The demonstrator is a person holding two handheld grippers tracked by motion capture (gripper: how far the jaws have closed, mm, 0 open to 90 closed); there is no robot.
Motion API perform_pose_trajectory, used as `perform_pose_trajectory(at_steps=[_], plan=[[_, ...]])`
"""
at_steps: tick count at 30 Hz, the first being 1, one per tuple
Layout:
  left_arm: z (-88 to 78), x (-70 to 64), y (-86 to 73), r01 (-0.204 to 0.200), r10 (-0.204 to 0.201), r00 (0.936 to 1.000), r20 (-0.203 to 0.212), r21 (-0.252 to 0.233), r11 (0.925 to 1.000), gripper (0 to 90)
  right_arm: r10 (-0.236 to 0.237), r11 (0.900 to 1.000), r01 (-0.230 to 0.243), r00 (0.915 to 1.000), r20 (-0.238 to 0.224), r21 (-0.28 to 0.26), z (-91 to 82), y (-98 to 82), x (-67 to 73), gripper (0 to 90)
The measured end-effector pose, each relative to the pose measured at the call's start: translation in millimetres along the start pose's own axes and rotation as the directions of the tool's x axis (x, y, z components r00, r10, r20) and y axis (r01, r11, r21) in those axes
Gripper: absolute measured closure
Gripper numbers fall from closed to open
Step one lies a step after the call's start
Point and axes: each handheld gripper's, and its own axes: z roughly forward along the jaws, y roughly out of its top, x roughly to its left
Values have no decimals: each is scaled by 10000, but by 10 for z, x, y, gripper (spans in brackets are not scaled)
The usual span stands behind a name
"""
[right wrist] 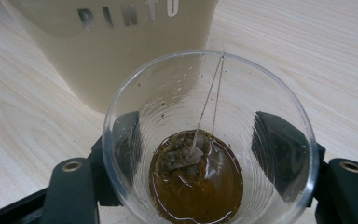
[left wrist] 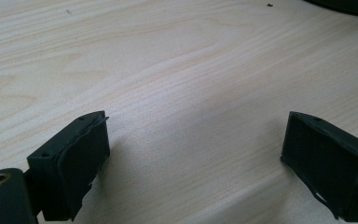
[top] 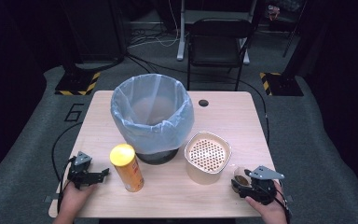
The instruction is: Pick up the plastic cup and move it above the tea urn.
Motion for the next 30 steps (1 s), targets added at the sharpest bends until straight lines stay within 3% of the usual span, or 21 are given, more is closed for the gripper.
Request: perform_pose_trajectory(at_steps=[9, 11, 15, 30], plan=[[0, 0, 0, 2, -2, 10000, -2, -4, 10000, 72, -242, 9997, 241, 9996, -150, -29, -47, 59, -60, 349], [0, 0, 0, 2, -2, 10000, -2, -4, 10000, 72, -312, 9995, 310, 9994, -140, -114, -73, 103, -69, 353], [2, -2, -1, 35, -35, 10000, 30, -7, 10000, 72, -896, 9958, 894, 9959, -98, -173, -157, 269, -122, 359], [0, 0, 0, 6, -6, 10000, 1, -5, 10000, 72, -1105, 9928, 1089, 9934, -320, -496, -286, 648, -338, 360]])
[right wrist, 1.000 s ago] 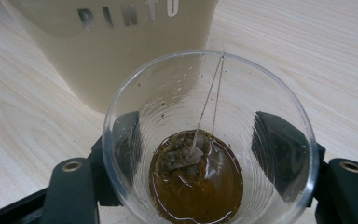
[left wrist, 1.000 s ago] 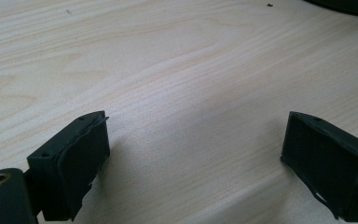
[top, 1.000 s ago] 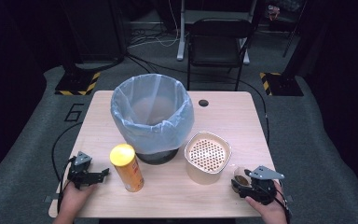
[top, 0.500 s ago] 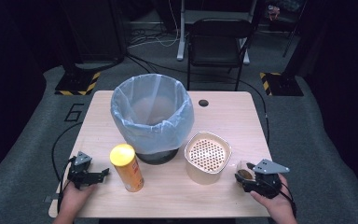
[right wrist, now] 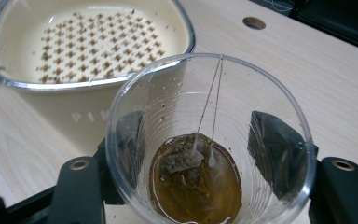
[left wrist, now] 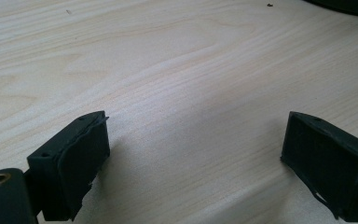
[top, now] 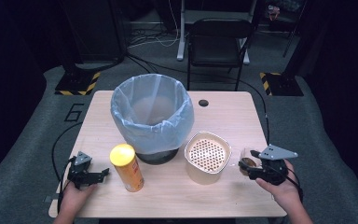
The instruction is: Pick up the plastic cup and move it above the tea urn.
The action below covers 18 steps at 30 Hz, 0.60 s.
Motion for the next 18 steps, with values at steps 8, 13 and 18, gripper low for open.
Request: perform_pose_trajectory(at_steps=[8, 13, 18], plan=[[0, -2, -1, 39, -39, 10000, 18, -1, 10000, 72, -252, 9995, 253, 9997, 49, -201, -1, 239, -161, 364], [0, -1, 0, 13, -13, 10000, 15, 5, 10000, 72, -279, 9989, 279, 9996, 10, -381, 17, 312, -222, 366], [0, 1, 0, -9, 9, 10000, 1, 5, 10000, 72, -413, 9978, 418, 9991, 104, -506, 53, 411, -320, 365]])
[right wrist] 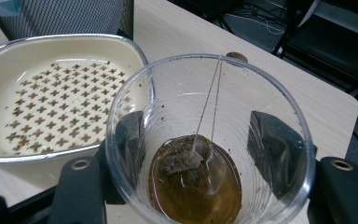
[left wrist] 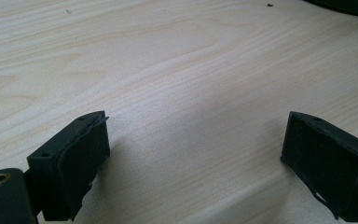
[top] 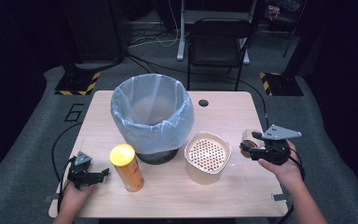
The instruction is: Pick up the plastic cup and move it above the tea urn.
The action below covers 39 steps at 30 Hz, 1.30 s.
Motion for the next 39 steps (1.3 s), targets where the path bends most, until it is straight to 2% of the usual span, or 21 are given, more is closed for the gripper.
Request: perform_pose_trajectory(at_steps=[7, 17, 29, 30, 31, 32, 34, 35, 39], plan=[[0, 0, 0, 0, 0, 10000, -1, 4, 10000, 72, -434, 9991, 434, 9991, 41, -19, 65, 128, -46, 366], [0, 1, 0, -11, 11, 10000, -2, 2, 10000, 72, -263, 9990, 258, 9995, -161, -353, 148, 224, -109, 367], [1, 1, 1, -7, 7, 10000, 9, 2, 10000, 72, -1001, 9945, 987, 9942, -403, -363, 458, 446, -33, 369], [1, -1, 1, 15, -15, 10000, 14, -1, 10000, 72, -1068, 9939, 1045, 9920, -677, -359, 514, 495, -10, 371], [1, -1, 1, 15, -15, 10000, 14, -1, 10000, 72, -1068, 9939, 1045, 9920, -677, -359, 514, 495, -10, 371], [2, 1, 2, -7, 7, 10000, 16, 1, 10000, 72, -1290, 9909, 1251, 9880, -854, -495, 574, 545, 14, 375], [3, 0, 2, 13, -13, 10000, 30, -4, 10000, 72, -1347, 9899, 1299, 9866, -918, -560, 593, 559, 18, 376], [4, 0, 2, 13, -12, 10000, 48, -7, 10000, 72, -1648, 9847, 1573, 9803, -1086, -745, 645, 595, 13, 380], [3, -1, 2, 49, -49, 10000, 66, 5, 10000, 72, -1792, 9812, 1678, 9756, -1270, -957, 712, 637, 0, 385]])
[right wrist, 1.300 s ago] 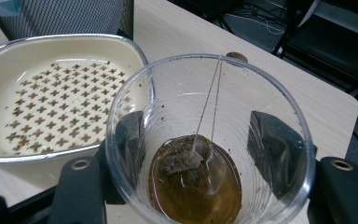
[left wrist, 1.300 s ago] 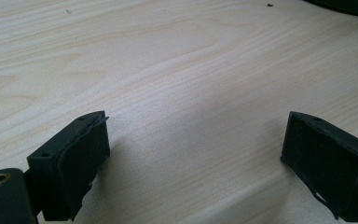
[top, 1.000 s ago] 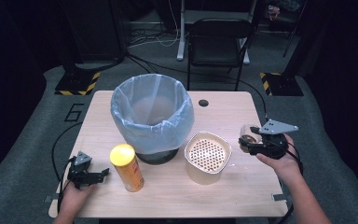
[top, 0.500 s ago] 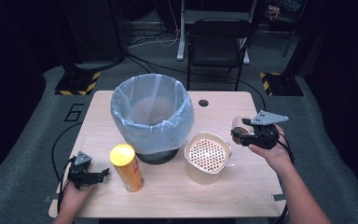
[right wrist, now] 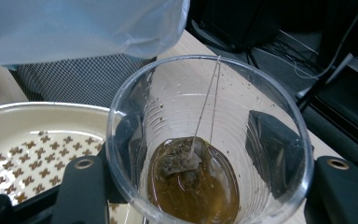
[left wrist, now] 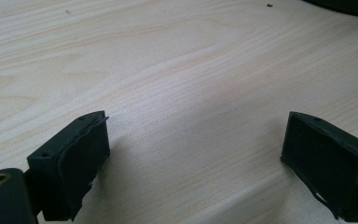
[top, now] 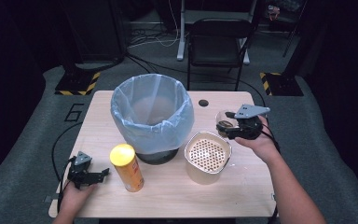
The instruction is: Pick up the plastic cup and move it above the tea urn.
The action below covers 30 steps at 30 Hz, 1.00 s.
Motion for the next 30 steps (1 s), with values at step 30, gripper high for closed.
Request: perform_pose_trajectory(at_steps=[30], plan=[[0, 0, 1, -1, 1, 10000, 8, 5, 10000, 72, -3153, 9489, 3156, 9486, 264, -65, 67, 58, 151, 384]])
